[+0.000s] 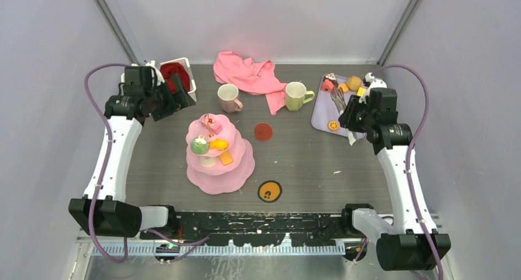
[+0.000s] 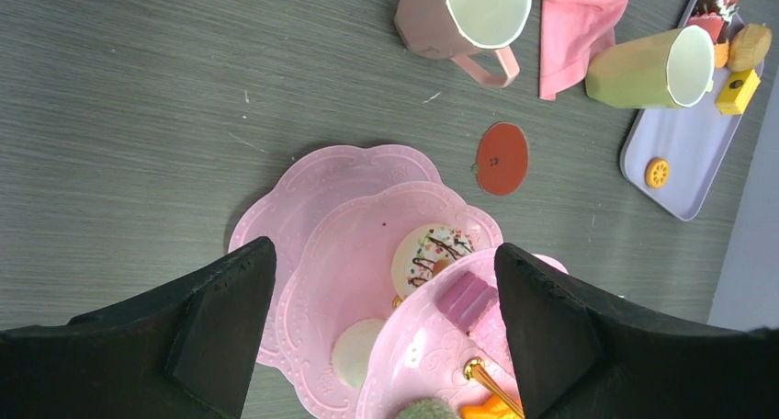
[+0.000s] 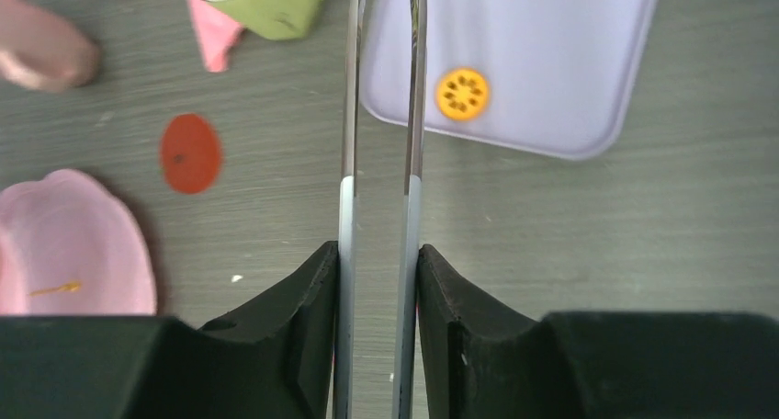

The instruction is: Serve the afternoon tea

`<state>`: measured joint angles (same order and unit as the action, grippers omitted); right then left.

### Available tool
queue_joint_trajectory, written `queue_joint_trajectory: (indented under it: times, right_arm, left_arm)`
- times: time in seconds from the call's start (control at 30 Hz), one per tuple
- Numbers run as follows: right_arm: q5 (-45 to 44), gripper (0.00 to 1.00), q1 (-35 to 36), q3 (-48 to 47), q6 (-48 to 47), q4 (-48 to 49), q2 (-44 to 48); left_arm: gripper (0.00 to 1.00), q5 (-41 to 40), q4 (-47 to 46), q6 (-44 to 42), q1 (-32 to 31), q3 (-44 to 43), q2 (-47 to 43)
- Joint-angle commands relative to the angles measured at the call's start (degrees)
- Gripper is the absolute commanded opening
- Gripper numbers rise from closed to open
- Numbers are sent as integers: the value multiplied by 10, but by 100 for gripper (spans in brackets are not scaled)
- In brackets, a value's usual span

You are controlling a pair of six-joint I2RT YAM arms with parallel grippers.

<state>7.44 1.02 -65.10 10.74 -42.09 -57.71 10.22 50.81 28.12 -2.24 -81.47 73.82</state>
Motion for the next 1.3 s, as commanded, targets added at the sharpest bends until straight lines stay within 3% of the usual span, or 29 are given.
queue_joint_trajectory:
  times: [0.0, 0.3, 0.47, 0.6, 1.27]
  right_arm:
    - [-82, 34, -17, 34, 27, 44, -9]
    - [-115, 35, -17, 61, 45, 119, -93]
    - [-235, 37, -17, 38, 46, 122, -158]
    - [-273, 43, -20, 31, 37, 152, -190]
    - [-205, 50, -57, 7, 29, 235, -301]
  left_arm:
    - [88, 14, -25, -3, 2, 1, -25]
    - [88, 28, -24, -6, 2, 2, -20]
    - [88, 25, -20, -11, 2, 4, -25]
    - [88, 25, -17, -13, 2, 1, -18]
    - [88, 29, -21, -7, 2, -6, -18]
